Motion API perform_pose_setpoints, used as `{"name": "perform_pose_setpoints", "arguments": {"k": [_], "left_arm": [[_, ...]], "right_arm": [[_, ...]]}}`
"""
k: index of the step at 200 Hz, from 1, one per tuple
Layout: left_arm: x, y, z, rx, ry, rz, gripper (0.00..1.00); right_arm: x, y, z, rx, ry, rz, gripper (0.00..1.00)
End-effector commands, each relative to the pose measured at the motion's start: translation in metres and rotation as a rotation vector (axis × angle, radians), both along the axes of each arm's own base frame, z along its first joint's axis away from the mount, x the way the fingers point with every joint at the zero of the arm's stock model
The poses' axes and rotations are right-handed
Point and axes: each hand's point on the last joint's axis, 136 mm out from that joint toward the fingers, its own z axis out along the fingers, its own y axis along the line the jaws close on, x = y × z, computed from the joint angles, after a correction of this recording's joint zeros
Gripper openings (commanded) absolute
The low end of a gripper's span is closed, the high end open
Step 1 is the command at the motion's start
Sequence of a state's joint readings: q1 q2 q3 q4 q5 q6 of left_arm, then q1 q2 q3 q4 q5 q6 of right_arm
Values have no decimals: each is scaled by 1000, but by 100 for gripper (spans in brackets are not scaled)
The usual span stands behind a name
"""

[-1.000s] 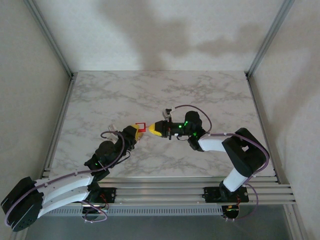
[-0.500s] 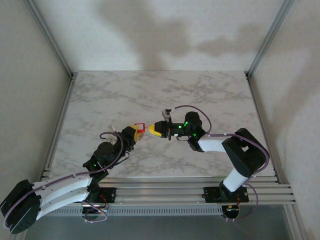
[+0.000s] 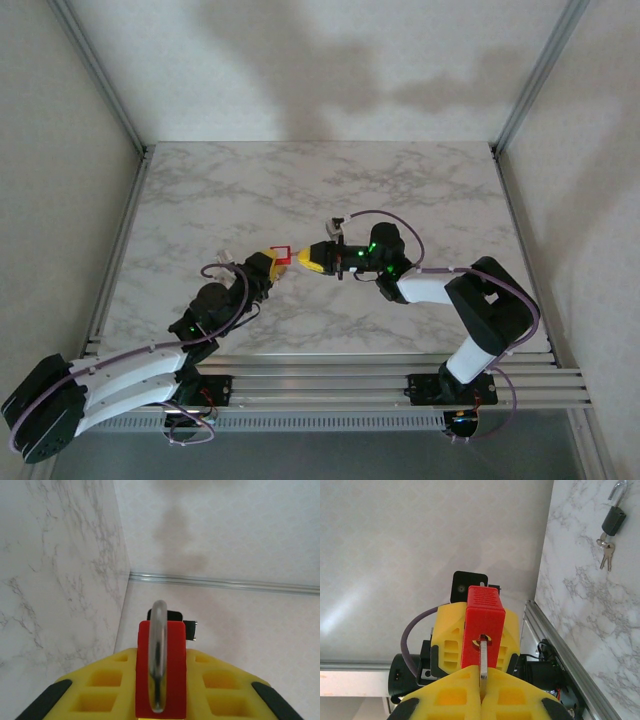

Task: Lock with the key

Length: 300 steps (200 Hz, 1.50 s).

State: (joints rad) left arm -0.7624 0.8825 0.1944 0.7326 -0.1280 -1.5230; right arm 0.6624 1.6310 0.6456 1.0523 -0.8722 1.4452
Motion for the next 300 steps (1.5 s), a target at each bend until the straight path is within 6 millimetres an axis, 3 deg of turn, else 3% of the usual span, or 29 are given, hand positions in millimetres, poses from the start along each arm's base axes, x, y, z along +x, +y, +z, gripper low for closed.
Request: {"name": "perform_pose_setpoints", "arguments": {"k": [1,23,66,100,112,198,219,300], "left_arm": [[16,27,18,-55,-53,159,0],[16,21,20,-50,-57,136,0],[13,23,22,-35,-67,131,0],[12,19,21,-35,-65,109,0],[12,18,22,-31,-66,100,0],[10,3,24,-5,-74,18,0],[11,0,24,-7,-72,5,0],[9,0,20,-3,-72,-1,0]], "right_arm": [[30,-14,17,4,-73,-97,2],[28,-11,20,-9,-82,-65,12],[25,-8,14,-20,-60,-24,17],[18,-6,24,33,-84,31,42],[15,-6,25,30,-84,51,47],[4,8,16,-22,-48,157,47],[4,10,16,-16,-53,162,37],[0,10,13,-13,-54,181,22]]}}
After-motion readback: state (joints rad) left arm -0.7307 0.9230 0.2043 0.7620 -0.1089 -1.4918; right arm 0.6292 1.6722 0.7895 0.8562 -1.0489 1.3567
